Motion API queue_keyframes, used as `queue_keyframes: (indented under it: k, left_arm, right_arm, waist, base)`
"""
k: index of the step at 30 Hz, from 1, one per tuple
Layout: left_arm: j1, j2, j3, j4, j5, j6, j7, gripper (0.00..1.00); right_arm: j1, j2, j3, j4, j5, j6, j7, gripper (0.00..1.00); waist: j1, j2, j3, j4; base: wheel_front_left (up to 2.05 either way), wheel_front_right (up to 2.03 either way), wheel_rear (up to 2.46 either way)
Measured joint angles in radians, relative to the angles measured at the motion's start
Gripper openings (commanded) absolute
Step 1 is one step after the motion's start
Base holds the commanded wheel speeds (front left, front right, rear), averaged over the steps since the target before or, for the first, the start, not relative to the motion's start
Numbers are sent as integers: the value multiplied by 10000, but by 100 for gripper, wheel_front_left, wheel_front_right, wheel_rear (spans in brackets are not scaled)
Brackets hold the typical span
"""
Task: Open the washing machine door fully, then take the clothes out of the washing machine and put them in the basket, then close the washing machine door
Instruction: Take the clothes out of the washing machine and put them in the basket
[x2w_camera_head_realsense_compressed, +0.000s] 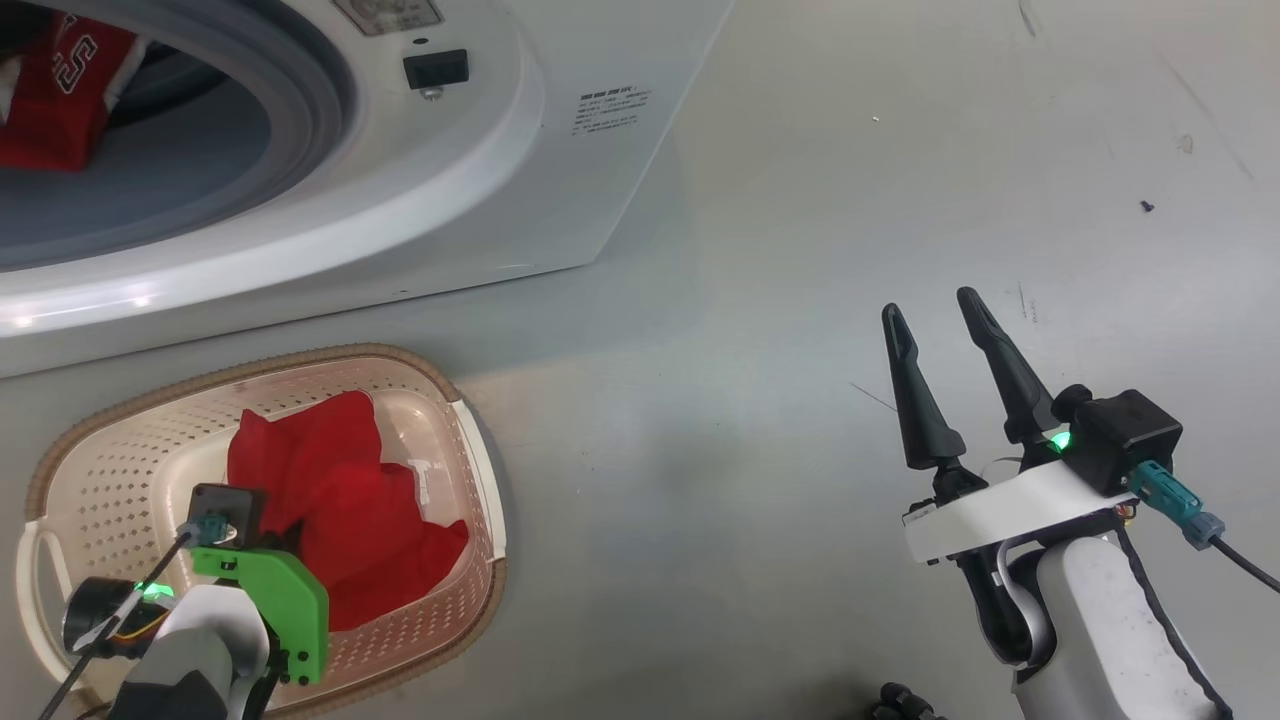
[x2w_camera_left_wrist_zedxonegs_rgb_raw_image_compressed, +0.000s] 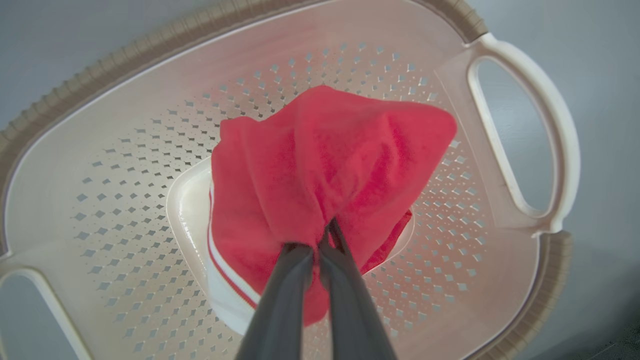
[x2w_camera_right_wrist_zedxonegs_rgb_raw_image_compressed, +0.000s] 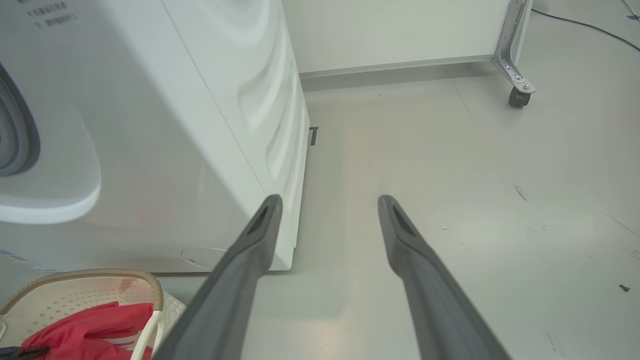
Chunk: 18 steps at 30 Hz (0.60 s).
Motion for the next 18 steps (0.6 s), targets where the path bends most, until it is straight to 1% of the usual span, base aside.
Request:
queue_keyframes:
  k: [1,2,3,6,11,18]
  left_arm:
    - [-25,-40,-6,111,0,0,0,5]
    - [-45,-96,0,232,0,2,0,40]
    - [-51,-146,13,314,-2,12,0,100]
    - [-128,-215,31,635,-2,201,6,100]
    - [-203,-284,13,936,0,236,-222,100]
    - [-369,-562,-205,1158,109,234,-809,100]
  right_arm:
    - [-3,0,-25,8,0,0,0,100]
    - [-5,0,-50,13,0,-2,0,100]
    - [-9,0,-67,21,0,-2,0,100]
    - [-16,2,-178,79,0,-8,-10,100]
    - [-53,4,-219,174,0,-8,-12,100]
    - [-172,-2,-307,343,2,-8,-13,100]
  waist:
    - [0,0,38,-26]
    - [0,0,66,-44]
    - [0,0,87,-54]
    - [0,0,83,-21]
    - [0,0,-60,121]
    - [0,0,-433,432]
  base:
    - [0,0,0]
    - [0,0,0]
    - [0,0,0]
    - [0,0,0]
    - [0,0,0]
    - [0,0,0]
